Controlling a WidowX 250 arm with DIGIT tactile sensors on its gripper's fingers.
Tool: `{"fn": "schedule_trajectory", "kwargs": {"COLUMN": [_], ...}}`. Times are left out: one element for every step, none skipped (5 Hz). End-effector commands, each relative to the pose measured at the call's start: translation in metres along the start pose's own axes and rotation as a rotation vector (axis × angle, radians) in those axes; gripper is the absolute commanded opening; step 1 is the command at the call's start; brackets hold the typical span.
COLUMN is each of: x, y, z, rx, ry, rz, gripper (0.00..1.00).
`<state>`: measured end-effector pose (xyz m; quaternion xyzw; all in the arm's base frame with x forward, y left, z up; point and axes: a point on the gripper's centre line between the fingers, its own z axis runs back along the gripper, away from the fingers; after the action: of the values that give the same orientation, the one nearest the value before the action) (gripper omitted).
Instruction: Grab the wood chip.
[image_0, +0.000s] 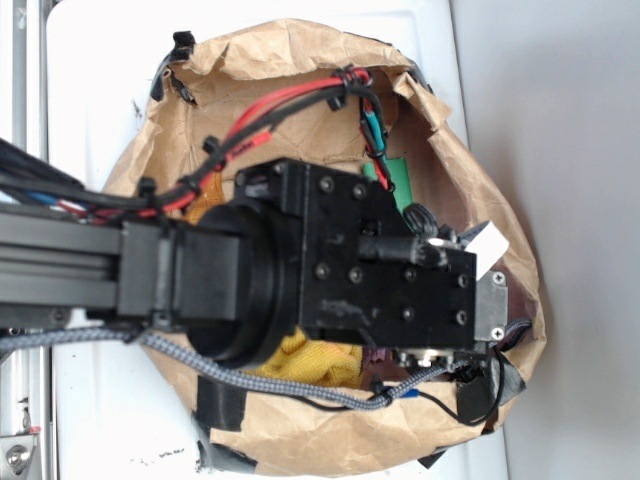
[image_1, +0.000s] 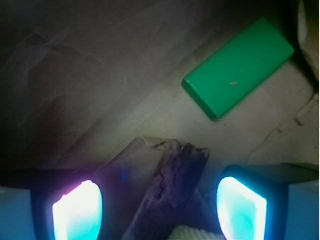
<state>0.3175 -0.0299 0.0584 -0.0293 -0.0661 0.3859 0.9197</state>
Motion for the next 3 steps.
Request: {"fn": "schedule_trajectory", "kwargs": {"x": [-0.012, -0.019, -0.02], "y": [-0.019, -0.012, -0.003], "z": [-0.028, -0.049, -0.053], "rx": [0.043, 0.123, 0.14], "ry": [-0.05, -0.07, -0.063], "rz": [-0.096, -0.135, -0.139], "gripper": [1.0, 1.0, 0.19]}}
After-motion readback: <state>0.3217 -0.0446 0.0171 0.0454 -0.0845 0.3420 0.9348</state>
